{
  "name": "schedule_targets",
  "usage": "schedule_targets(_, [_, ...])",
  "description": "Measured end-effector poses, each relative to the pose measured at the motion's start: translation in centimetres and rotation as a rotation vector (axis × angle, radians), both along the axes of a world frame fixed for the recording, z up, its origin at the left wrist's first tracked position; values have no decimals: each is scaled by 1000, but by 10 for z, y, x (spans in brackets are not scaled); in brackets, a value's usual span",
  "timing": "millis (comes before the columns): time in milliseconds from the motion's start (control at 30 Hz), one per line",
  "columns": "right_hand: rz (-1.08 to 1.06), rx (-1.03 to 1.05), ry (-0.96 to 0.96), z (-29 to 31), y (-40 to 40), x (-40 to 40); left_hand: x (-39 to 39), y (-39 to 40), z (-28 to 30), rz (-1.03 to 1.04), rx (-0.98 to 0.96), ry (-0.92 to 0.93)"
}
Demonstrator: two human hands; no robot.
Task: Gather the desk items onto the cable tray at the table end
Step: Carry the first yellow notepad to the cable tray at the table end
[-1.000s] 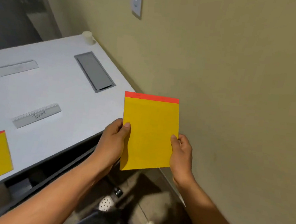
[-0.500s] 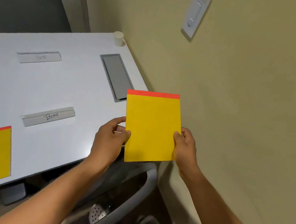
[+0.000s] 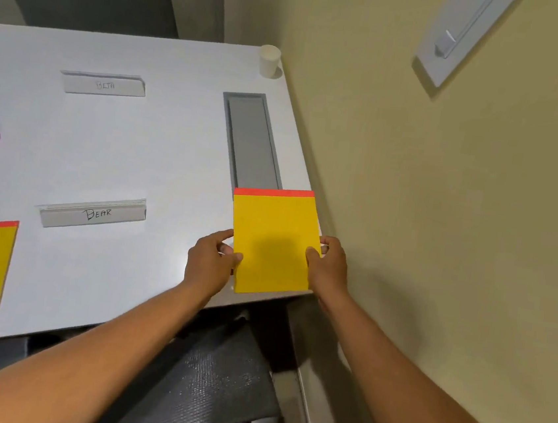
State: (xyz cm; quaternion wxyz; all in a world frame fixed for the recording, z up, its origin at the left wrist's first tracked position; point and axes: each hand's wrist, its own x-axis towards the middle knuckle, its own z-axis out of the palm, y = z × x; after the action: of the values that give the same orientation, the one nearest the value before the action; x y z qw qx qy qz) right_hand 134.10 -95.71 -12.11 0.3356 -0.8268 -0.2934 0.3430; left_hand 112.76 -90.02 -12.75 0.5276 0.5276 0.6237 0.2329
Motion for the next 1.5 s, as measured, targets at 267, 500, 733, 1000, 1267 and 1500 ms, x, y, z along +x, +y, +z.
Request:
schedule_targets(267, [106, -57, -13, -35, 75, 28, 37, 63, -50, 114, -3, 92])
schedule_targets(500, [149, -69, -97, -59, 108, 42, 63, 110, -78, 67, 44, 154])
schedule_targets(733, [147, -95, -142, -80, 120, 47, 72, 125, -89, 17, 61, 229])
schedule_targets(1000, [120, -78, -163, -91, 115, 50, 73, 127, -90, -71, 58, 302])
schedule_targets(1267, [143, -81, -185, -91, 112, 50, 77, 123, -89, -54, 58, 334])
schedule_targets(1500, [239, -89, -206, -80, 105, 55, 73, 112, -83, -99, 105, 349])
